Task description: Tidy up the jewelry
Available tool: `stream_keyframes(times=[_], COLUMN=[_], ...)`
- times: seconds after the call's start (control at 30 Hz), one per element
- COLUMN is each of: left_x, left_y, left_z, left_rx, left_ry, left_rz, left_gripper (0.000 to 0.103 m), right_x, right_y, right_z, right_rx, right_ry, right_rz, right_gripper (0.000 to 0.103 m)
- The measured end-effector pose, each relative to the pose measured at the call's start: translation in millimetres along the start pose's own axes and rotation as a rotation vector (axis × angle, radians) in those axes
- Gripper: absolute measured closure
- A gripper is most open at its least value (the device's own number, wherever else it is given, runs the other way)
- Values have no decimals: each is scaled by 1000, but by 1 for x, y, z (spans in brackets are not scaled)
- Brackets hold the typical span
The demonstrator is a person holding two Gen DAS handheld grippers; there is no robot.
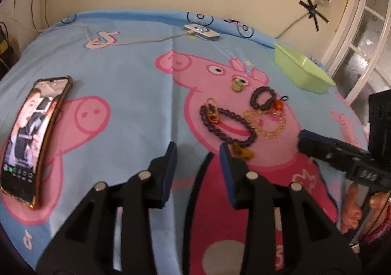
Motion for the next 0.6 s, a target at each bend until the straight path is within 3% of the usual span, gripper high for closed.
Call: stream_keyframes(times=[0.1,0.17,0.37,0.4,0.43,0.6], left_x=[-1,-1,1,1,0,-4], left_y=[-4,-4,16,16,16,8], left_z=[-10,-21,-38,-41,-41,-27], left_rx=[-101,-123,-39,-21,-16,-45], left_ry=[-31,-13,50,67,74,27], left_rz=[6,10,49,47,48,42], left_gripper=[67,61,61,64,84,87], right_x=[0,1,1,1,1,5], right_y=[2,3,2,2,2,4], right_z=[-3,-6,-6,-6,-6,-2], right_rx=[7,16,24,26,28,54], right_ry=[12,32,34,35,38,22], right_rz=[11,14,12,11,10,26], right_gripper=[86,86,86,86,86,86])
Point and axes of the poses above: each gripper's, at about its wrist camera, not at the fingertips, and y roughly the way its jaws point, z to its left, x to its top, the point moved 4 cm from there along y, roughly the way its jaws point, and after that the axes turned 2 degrees about y, right-handed, at the moved point
